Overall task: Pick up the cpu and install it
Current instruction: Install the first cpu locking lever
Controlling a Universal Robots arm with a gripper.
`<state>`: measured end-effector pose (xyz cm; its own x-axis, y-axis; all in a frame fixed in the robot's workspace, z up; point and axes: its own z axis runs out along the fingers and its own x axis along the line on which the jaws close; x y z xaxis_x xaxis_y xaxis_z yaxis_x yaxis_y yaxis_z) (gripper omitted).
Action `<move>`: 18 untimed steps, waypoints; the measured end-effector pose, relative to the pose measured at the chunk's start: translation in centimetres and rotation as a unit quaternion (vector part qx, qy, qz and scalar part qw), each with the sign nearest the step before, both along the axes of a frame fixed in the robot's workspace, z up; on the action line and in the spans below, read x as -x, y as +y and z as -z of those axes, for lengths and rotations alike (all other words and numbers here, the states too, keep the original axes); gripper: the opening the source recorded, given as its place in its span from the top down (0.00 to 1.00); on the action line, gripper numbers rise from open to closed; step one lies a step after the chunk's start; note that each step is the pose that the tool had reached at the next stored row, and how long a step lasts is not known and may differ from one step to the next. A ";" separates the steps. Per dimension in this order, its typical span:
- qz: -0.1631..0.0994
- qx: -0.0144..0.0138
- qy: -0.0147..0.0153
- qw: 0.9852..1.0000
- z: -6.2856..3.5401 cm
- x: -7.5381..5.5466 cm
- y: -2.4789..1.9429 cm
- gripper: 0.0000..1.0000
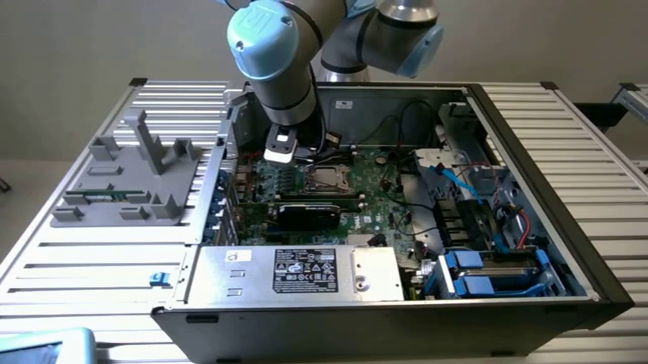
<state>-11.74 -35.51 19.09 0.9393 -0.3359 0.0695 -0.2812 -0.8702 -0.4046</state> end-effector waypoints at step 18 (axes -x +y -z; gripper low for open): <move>0.009 0.000 0.000 1.000 0.09 -0.6 0.00 0.89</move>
<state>-11.11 -35.51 18.99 0.9331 -0.3529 0.0696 -0.2969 -0.8649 -0.4047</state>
